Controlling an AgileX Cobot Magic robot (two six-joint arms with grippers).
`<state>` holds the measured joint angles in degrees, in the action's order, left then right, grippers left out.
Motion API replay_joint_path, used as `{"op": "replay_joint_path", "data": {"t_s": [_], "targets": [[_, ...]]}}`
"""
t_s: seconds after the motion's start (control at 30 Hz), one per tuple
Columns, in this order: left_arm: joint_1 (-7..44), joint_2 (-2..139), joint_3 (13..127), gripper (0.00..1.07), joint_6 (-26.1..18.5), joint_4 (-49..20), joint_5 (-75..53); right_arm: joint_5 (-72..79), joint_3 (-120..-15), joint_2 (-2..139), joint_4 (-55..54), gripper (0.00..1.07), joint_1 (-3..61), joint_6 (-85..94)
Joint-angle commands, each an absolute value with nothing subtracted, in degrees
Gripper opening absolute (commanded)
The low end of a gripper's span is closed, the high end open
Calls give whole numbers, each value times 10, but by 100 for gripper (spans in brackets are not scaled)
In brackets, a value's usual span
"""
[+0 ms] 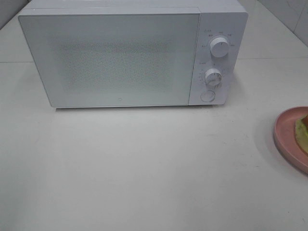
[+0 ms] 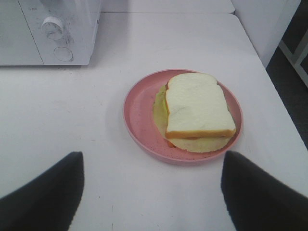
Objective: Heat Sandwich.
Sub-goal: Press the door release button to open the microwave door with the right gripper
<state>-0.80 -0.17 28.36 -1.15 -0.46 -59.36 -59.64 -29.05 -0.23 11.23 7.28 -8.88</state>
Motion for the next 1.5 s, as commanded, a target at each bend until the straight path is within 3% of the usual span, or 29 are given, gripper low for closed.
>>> {"op": "replay_joint_path", "data": {"t_s": [0.03, 0.8, 1.5], "targets": [[-10, -17, 282, 103, -10, -7, -590, -595, -290, -18, 116, 76, 69, -89], [-10, -17, 282, 103, -10, -7, -590, -590, -311, -7, 115, 76, 69, -89], [-10, -17, 282, 103, -10, -7, -590, -500, -317, 167, 115, 76, 69, -90]]}}
